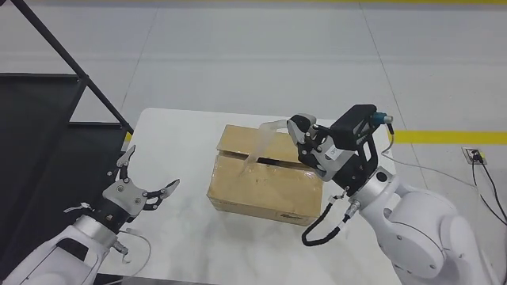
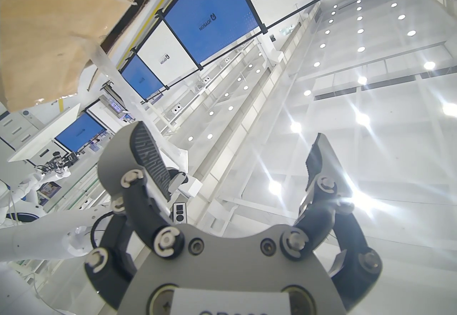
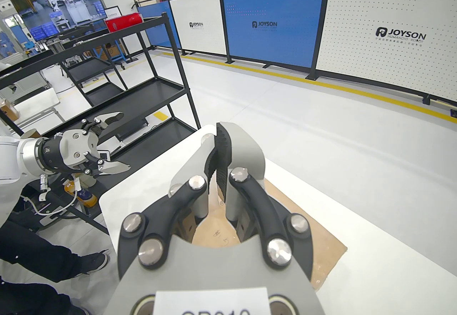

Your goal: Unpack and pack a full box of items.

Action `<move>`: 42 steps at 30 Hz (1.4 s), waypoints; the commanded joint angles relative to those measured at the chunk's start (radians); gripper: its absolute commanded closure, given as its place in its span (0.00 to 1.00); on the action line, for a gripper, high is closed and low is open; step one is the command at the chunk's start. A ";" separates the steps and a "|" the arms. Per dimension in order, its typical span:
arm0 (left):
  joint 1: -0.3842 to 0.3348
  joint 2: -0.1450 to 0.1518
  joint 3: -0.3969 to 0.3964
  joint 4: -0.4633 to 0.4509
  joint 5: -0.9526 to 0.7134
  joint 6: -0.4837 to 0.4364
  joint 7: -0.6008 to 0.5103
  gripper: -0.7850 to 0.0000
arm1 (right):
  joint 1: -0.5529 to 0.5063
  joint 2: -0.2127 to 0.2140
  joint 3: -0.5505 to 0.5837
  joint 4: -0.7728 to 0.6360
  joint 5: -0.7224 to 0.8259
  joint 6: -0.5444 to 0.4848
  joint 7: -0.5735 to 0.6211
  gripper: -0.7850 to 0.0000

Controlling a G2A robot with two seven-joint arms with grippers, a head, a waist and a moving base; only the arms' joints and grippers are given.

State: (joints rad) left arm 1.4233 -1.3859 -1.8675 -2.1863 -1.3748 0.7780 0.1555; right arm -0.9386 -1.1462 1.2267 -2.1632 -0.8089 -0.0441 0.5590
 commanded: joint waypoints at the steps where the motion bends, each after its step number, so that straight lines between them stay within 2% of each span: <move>1: 0.000 0.000 0.000 0.000 0.000 0.000 0.000 0.00 | -0.010 0.001 -0.007 0.007 -0.017 -0.012 0.004 1.00; 7: 0.007 0.004 0.028 -0.013 0.017 -0.019 -0.020 0.00 | 0.012 -0.004 -0.011 -0.030 -0.104 0.021 -0.045 1.00; 17: 0.013 0.021 0.091 0.007 0.099 -0.005 -0.079 0.00 | 0.054 -0.015 -0.011 -0.066 -0.104 0.041 -0.071 1.00; 20: 0.007 0.023 0.108 0.042 0.051 0.012 -0.097 0.00 | 0.074 -0.018 -0.014 -0.088 -0.109 0.039 -0.085 1.00; 26: -0.043 0.025 0.144 0.099 -0.099 0.054 -0.061 0.00 | 0.098 -0.026 -0.007 -0.115 -0.091 0.039 -0.134 1.00; 29: -0.068 0.030 0.180 0.069 0.008 0.007 -0.035 0.00 | 0.110 -0.031 -0.002 -0.124 -0.055 0.052 -0.154 1.00; 34: -0.058 0.038 0.276 0.054 0.270 -0.133 -0.125 0.00 | 0.123 -0.043 -0.004 -0.138 -0.002 0.141 -0.193 1.00; 37: -0.043 0.048 0.330 0.056 0.533 -0.269 -0.206 0.00 | 0.134 -0.052 -0.013 -0.146 0.044 0.209 -0.211 1.00; 39: -0.025 0.056 0.371 0.085 0.742 -0.441 -0.281 0.00 | 0.141 -0.055 -0.017 -0.149 0.049 0.235 -0.207 1.00; 40: -0.016 0.056 0.381 0.098 0.768 -0.479 -0.297 0.00 | 0.141 -0.055 -0.017 -0.149 0.049 0.235 -0.207 1.00; 42: -0.016 0.056 0.381 0.098 0.768 -0.479 -0.297 0.00 | 0.141 -0.055 -0.017 -0.149 0.049 0.235 -0.207 1.00</move>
State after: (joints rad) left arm 1.4078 -1.3295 -1.4858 -2.0879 -0.5830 0.2770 -0.1440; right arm -0.7970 -1.2019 1.2098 -2.3127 -0.7596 0.1928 0.3517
